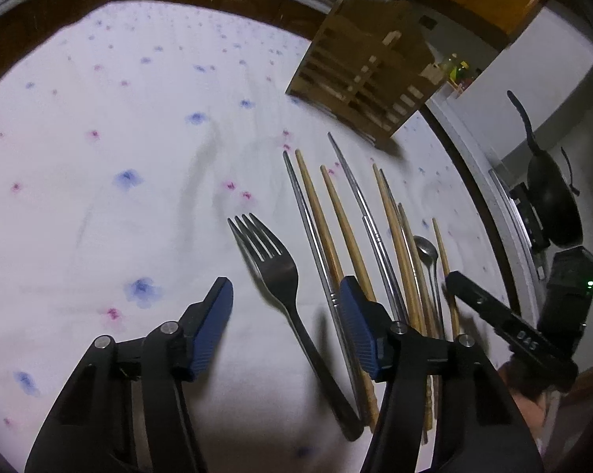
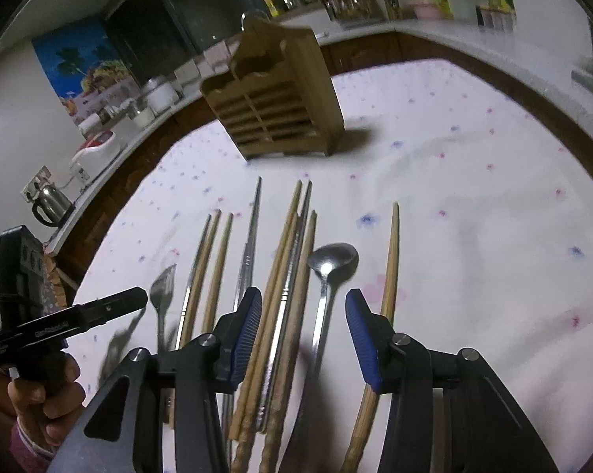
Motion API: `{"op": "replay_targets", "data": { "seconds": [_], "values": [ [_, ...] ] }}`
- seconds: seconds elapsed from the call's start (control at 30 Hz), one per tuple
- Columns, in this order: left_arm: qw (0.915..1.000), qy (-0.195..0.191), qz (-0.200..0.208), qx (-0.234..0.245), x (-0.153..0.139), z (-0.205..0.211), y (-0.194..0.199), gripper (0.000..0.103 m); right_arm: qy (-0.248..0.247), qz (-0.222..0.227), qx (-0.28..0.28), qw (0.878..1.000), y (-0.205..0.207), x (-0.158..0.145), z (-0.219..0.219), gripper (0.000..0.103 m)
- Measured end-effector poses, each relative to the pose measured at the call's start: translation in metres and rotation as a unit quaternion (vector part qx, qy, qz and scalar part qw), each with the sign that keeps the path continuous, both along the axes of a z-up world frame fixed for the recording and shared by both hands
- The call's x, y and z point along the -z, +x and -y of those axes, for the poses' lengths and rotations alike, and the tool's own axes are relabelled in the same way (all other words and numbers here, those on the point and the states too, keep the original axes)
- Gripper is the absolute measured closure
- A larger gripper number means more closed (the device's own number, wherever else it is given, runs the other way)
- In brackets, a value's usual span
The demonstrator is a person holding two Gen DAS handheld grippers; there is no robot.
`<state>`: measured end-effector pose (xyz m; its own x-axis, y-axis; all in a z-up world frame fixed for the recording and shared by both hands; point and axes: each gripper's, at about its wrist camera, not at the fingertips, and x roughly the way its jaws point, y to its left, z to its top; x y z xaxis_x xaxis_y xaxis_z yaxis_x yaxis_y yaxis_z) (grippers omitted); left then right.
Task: Organize utensils
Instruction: 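Grasp the metal fork with the left tool while the right tool grasps a metal spoon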
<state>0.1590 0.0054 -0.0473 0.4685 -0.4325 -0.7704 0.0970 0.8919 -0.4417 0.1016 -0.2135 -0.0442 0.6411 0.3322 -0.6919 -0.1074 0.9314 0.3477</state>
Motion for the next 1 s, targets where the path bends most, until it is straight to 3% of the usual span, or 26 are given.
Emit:
{"op": "replay_targets", "data": {
  "seconds": [0.2,0.3,0.37,0.47,0.5,0.7,1.0],
  "values": [
    [0.9995,-0.027,-0.016,0.004,0.003,-0.002,0.014,0.052,0.013,-0.038,-0.009,0.999,0.019,0.016,0.001,0.063],
    [0.9991,-0.035,-0.022,0.007,0.005,-0.001,0.022,0.064,0.025,-0.039,-0.012,0.999,0.026,0.015,0.003,0.065],
    [0.999,-0.035,-0.027,0.008,0.008,-0.002,0.026,0.082,0.034,-0.043,-0.012,0.998,0.03,0.016,0.005,0.076],
    [0.9976,-0.059,-0.033,0.01,0.012,-0.005,0.028,0.091,0.042,-0.051,-0.006,0.998,0.034,0.019,0.009,0.095],
    [0.9975,-0.061,-0.033,0.01,0.012,-0.005,0.028,0.097,0.048,-0.055,-0.005,0.997,0.035,0.02,0.011,0.096],
    [0.9978,-0.063,-0.014,0.011,-0.001,-0.004,0.019,0.098,0.057,-0.042,0.003,0.997,0.025,0.01,0.015,0.099],
    [0.9956,-0.072,0.058,0.012,-0.058,-0.013,-0.004,0.101,0.054,0.031,0.007,0.998,0.002,-0.046,0.015,0.101]
  ]
}}
